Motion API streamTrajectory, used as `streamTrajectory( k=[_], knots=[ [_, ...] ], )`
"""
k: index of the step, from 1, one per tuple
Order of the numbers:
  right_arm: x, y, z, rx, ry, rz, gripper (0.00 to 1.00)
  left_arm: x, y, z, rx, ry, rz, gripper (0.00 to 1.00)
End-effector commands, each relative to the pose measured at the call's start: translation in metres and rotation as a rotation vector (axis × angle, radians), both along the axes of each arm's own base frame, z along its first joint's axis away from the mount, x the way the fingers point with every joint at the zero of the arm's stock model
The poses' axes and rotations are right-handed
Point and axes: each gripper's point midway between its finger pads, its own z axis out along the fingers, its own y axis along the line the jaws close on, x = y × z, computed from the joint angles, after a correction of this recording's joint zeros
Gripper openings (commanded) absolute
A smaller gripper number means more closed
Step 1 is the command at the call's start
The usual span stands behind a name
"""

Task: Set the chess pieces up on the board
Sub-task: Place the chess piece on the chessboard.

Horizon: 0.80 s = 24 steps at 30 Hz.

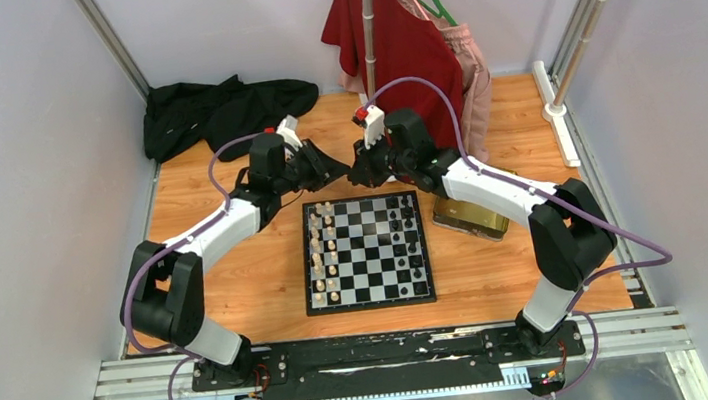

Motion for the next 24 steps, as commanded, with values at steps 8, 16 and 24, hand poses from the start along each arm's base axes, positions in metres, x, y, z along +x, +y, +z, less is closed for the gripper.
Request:
streamTrajectory(
  k=[8, 16, 24],
  knots=[
    [0.000, 0.015, 0.054, 0.097, -0.141, 0.049, 0.25, -0.017, -0.020, 0.000, 0.058, -0.059, -0.114, 0.00],
    [0.000, 0.013, 0.054, 0.087, -0.147, 0.049, 0.26, -0.017, -0.023, 0.006, 0.065, -0.085, -0.119, 0.00],
    [0.000, 0.010, 0.055, 0.071, -0.159, 0.043, 0.27, -0.016, -0.023, 0.009, 0.072, -0.105, -0.123, 0.00]
  ],
)
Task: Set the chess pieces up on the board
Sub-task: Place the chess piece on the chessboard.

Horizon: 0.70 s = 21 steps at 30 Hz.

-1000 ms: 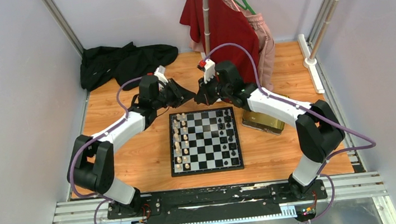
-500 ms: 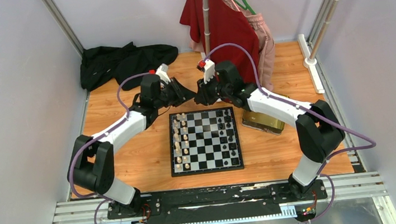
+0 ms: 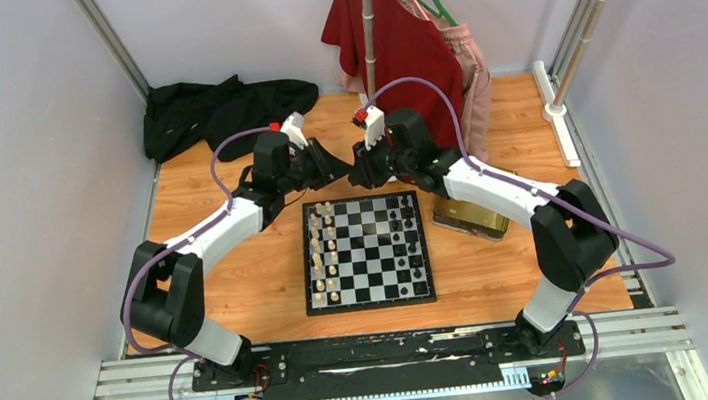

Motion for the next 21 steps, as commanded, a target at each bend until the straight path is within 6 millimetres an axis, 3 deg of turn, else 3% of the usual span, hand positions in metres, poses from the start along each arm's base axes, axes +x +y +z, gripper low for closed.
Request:
streamTrajectory(
  k=[1, 21],
  knots=[
    [0.002, 0.012, 0.054, 0.092, -0.142, 0.026, 0.27, -0.017, -0.017, 0.008, -0.001, -0.015, -0.092, 0.00],
    [-0.015, -0.002, 0.052, 0.089, -0.133, 0.022, 0.29, -0.026, -0.012, -0.007, 0.072, -0.058, -0.090, 0.00]
  ],
)
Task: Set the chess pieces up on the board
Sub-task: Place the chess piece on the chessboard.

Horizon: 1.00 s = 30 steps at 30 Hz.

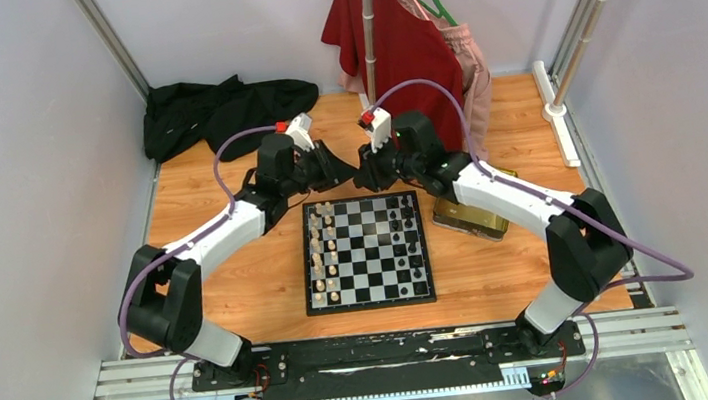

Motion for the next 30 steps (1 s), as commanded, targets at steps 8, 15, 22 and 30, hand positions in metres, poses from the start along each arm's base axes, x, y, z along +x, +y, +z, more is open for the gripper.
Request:
streamTrajectory(
  k=[8, 15, 22, 30],
  knots=[
    [-0.020, -0.001, 0.037, 0.087, -0.098, 0.032, 0.29, -0.024, -0.008, -0.025, 0.101, -0.018, -0.038, 0.00],
    [-0.031, -0.017, 0.036, 0.070, -0.113, 0.010, 0.29, -0.033, -0.014, -0.047, 0.193, -0.059, -0.039, 0.00],
    [-0.041, -0.029, 0.031, 0.045, -0.120, -0.004, 0.29, -0.034, -0.017, -0.070, 0.232, -0.115, 0.003, 0.00],
    [-0.047, -0.039, 0.028, 0.026, -0.127, -0.015, 0.29, -0.031, -0.011, -0.086, 0.236, -0.199, 0.076, 0.00]
  ],
)
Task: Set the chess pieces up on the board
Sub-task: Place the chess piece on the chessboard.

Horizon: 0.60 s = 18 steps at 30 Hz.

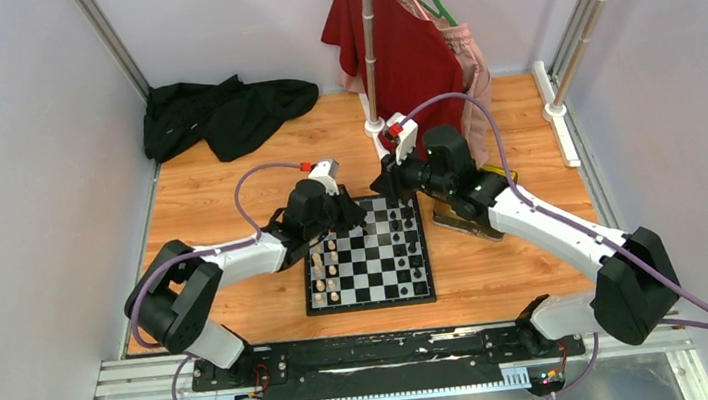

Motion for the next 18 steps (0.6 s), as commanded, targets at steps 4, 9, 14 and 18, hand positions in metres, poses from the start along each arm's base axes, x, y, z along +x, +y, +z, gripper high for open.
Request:
streamTrajectory(
  k=[4, 9, 14, 18],
  knots=[
    [-0.010, -0.006, -0.001, -0.018, -0.024, 0.000, 0.29, 0.013, -0.005, 0.004, -0.023, -0.144, 0.042, 0.00],
    [-0.010, -0.008, -0.001, -0.020, -0.025, -0.004, 0.29, 0.014, -0.005, -0.001, 0.001, -0.150, 0.059, 0.00],
    [-0.010, -0.008, -0.003, -0.021, -0.022, -0.005, 0.29, 0.012, -0.006, -0.006, 0.009, -0.144, 0.061, 0.03],
    [-0.011, -0.008, -0.003, -0.023, -0.023, -0.004, 0.29, 0.009, -0.007, -0.012, 0.012, -0.132, 0.058, 0.04]
  ],
)
